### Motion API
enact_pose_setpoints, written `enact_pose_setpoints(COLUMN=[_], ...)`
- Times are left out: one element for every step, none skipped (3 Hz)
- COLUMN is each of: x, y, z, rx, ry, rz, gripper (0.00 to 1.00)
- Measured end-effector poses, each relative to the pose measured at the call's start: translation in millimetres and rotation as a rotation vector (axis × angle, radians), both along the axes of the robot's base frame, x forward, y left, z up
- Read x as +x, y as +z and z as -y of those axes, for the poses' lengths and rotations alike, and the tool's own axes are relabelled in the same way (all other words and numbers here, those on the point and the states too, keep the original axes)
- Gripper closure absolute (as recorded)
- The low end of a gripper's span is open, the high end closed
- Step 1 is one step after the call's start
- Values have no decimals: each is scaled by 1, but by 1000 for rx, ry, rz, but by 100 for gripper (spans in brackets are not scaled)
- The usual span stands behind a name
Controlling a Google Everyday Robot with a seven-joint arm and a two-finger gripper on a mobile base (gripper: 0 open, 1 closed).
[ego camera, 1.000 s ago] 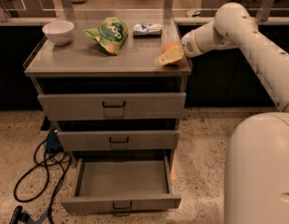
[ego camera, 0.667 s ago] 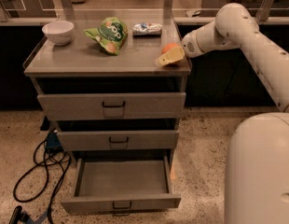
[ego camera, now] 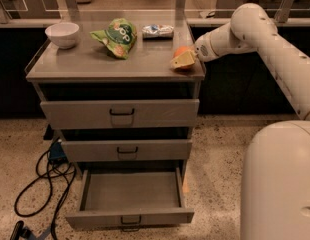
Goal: Place orange into bottom drawer
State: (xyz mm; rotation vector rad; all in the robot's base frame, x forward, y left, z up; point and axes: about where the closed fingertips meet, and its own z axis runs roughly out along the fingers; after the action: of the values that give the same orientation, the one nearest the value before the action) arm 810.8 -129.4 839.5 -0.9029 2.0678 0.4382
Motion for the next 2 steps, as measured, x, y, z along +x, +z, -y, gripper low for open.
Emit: enact_pose_setpoints(x=[0, 1], y=[0, -1], z=[0, -1], rx=[0, 3], ry=[0, -1], rz=[0, -4], gripper=[64, 88])
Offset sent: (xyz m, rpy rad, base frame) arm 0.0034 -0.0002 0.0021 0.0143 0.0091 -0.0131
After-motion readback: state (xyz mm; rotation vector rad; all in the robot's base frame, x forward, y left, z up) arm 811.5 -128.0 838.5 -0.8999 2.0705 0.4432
